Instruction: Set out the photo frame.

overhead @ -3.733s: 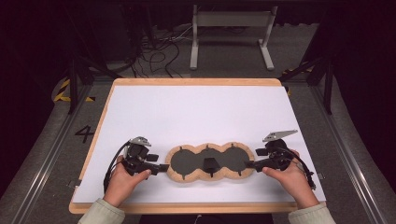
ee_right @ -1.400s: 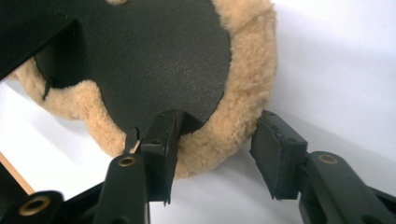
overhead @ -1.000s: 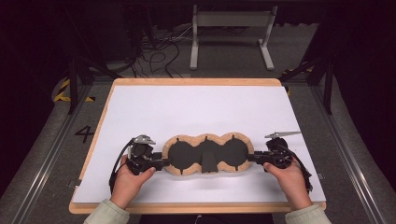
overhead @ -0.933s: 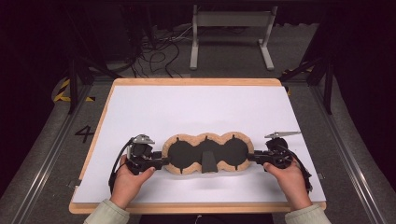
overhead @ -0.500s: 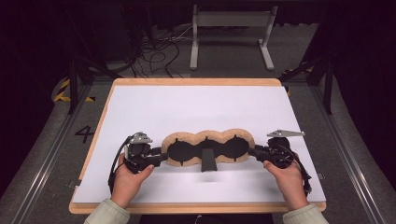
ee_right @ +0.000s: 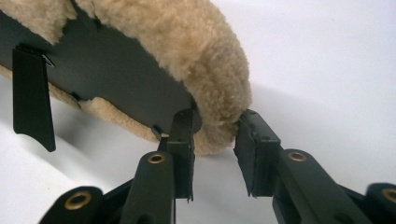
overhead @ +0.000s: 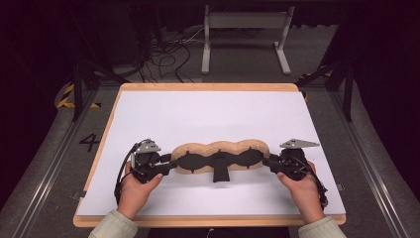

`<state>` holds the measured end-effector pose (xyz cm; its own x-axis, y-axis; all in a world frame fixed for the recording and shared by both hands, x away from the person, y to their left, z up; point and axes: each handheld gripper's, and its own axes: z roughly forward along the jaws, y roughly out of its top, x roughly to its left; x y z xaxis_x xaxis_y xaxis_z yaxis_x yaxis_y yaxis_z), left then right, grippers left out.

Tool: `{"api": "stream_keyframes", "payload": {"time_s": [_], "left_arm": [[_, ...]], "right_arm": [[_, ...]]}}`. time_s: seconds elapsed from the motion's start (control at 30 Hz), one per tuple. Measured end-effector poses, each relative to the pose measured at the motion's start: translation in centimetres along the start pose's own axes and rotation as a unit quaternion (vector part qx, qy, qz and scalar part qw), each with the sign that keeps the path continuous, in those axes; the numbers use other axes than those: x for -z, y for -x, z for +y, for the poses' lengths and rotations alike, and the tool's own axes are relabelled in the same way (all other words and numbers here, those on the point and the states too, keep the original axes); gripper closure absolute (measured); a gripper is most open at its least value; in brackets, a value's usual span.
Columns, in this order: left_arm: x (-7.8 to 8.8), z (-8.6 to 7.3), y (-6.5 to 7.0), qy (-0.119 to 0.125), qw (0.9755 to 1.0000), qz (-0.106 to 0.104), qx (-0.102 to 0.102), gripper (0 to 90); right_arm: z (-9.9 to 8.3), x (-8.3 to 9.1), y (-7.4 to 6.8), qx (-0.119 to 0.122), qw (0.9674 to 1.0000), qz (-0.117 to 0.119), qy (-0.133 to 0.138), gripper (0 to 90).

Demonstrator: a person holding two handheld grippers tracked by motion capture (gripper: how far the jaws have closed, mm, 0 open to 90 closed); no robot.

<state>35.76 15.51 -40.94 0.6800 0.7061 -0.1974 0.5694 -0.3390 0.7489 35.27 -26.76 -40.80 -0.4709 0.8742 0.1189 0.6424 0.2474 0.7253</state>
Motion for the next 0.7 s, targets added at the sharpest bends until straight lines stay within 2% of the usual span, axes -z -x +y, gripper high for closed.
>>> {"api": "stream_keyframes", "payload": {"time_s": [0.2,0.33,0.53,0.7], "left_arm": [[0.4,-0.2,0.0,-0.012,0.9998,-0.017,-0.007,64.1],[0.6,-0.3,0.1,-0.022,0.9993,-0.025,-0.019,64.0],[1.0,-0.5,0.2,-0.03,0.9986,-0.037,-0.022,64.8],[1.2,-0.7,0.2,-0.037,0.9978,-0.048,-0.025,64.7]], "right_arm": [[-0.2,0.4,-0.2,0.012,0.9999,0.002,-0.01,68.4],[-0.5,0.7,-0.5,0.025,0.9996,-0.002,-0.012,68.3],[-1.1,1.0,-0.4,0.027,0.9996,0.007,-0.011,68.2],[-1.4,1.3,-0.4,0.038,0.9991,0.013,-0.012,68.2]]}}
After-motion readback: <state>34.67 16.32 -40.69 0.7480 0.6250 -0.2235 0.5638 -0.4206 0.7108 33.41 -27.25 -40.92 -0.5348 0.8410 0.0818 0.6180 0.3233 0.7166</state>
